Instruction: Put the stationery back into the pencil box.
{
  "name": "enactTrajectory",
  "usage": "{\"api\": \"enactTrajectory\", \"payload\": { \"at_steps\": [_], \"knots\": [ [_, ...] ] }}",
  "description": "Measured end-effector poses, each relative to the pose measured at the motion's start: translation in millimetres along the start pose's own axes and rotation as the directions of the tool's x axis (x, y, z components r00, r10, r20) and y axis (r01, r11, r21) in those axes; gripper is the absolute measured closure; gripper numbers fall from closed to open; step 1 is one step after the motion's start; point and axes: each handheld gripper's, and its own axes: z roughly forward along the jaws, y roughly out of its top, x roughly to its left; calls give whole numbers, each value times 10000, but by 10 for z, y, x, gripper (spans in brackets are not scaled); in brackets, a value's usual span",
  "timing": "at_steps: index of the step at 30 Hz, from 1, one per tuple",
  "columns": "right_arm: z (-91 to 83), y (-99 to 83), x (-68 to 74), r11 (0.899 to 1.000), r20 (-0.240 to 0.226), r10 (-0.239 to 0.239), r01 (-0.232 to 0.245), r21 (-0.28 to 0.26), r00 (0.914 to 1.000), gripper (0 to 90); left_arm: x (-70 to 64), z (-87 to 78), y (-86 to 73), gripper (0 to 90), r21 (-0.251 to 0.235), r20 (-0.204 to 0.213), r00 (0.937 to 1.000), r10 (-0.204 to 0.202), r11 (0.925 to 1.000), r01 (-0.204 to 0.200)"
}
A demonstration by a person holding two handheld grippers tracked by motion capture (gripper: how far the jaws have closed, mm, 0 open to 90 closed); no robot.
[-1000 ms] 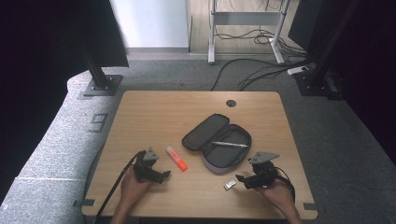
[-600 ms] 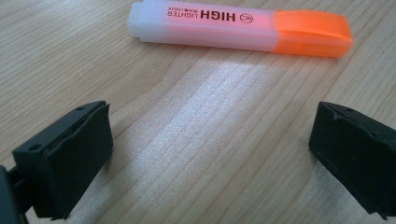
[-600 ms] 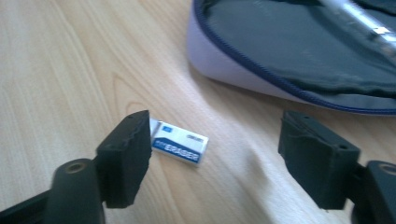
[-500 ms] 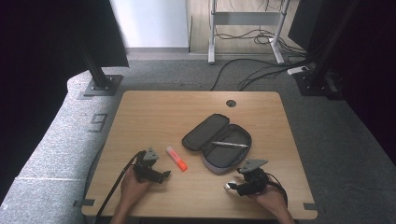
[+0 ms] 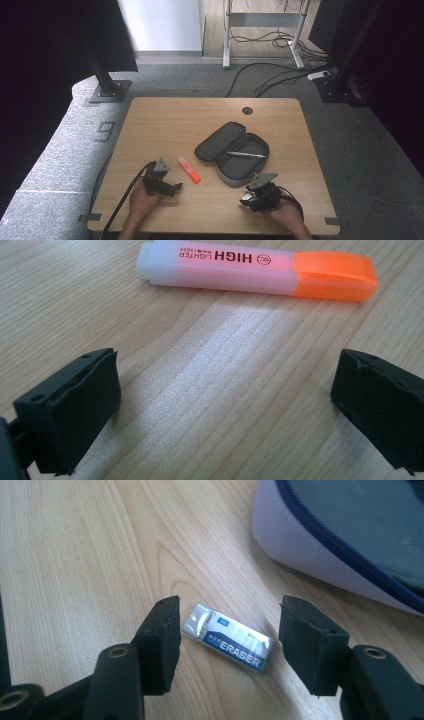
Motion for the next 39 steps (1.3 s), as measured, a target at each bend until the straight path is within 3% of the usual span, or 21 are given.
{"api": "enactTrajectory", "payload": {
  "at_steps": [3,8,10,17,25,39],
  "knots": [
    [28,19,20,9996,10,-258,258,138,9997,447,0,0,0,0,1,1,10000,1,10000,-1],
    [71,36,41,9977,-158,-536,542,409,9984,575,0,0,0,0,1,0,10000,0,10000,0],
    [71,41,36,9979,-268,-470,482,443,9985,605,0,0,0,0,1,1,10000,0,10000,0],
    [16,-4,-38,9986,-14,93,-92,524,10000,708,0,0,0,0,2,0,10000,2,10000,-2],
    [-14,-36,-71,9968,-21,635,-634,477,9980,721,0,0,0,0,3,2,10000,3,10000,-3],
    [-199,113,-90,9980,182,637,-637,-12,9978,722,0,0,0,0,2,1,10000,1,10000,-1]
  ]
}}
